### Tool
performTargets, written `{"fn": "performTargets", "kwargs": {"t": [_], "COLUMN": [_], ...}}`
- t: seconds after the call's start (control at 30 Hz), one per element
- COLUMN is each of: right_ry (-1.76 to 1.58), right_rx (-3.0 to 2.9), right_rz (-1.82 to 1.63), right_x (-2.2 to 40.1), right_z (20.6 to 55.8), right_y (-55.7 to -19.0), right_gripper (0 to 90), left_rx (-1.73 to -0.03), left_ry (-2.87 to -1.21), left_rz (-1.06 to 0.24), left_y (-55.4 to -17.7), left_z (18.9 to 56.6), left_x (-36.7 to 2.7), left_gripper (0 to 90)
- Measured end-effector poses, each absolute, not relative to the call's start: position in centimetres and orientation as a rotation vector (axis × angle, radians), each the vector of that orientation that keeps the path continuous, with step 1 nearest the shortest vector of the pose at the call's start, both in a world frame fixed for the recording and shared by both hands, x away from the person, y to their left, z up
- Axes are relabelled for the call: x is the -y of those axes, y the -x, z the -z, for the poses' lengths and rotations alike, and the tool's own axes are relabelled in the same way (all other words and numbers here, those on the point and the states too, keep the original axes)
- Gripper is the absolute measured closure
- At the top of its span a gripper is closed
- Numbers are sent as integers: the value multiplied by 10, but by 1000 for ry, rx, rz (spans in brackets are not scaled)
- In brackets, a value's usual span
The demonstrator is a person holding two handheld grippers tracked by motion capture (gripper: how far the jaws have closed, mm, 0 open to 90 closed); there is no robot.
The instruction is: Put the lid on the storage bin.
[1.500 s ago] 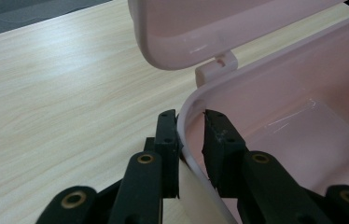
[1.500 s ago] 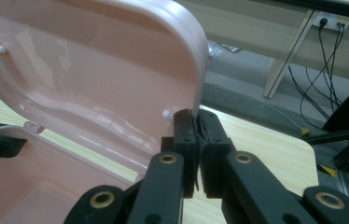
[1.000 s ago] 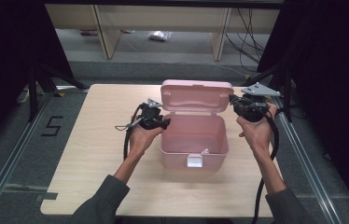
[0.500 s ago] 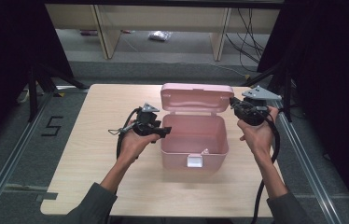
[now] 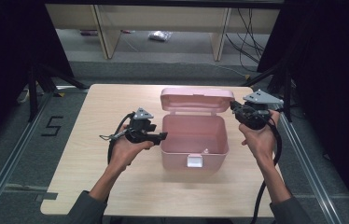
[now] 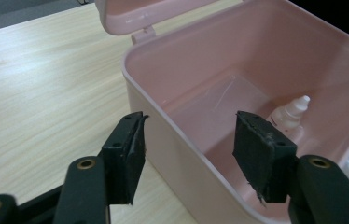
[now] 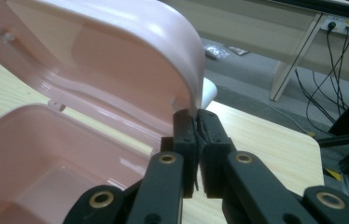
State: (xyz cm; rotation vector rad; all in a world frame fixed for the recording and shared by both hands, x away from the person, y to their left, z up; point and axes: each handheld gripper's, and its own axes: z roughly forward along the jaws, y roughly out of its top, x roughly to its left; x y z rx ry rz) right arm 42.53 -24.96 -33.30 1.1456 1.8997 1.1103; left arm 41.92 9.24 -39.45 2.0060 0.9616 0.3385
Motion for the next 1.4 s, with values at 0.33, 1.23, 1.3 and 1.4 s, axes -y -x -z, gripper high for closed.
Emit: {"fn": "performTargets", "kwargs": {"t": [0.33,1.23,1.3,1.4], "right_ry": [-1103,-1131,-1135,-1098], "right_rx": [-1907,-1942,-1948,-1932], "right_rz": [-1112,-1179,-1191,-1179], "right_x": [252,259,259,261], "right_z": [335,347,348,350], "right_y": [-422,-404,-404,-402], "right_gripper": [871,854,853,851], "left_rx": [-927,-888,-889,-882], "left_ry": [-1989,-2038,-2039,-2046], "left_rz": [-319,-348,-351,-341], "left_y": [-403,-373,-372,-369], "left_z": [398,408,410,412], "left_x": [-106,-120,-120,-119], "left_gripper": [361,310,307,305]}}
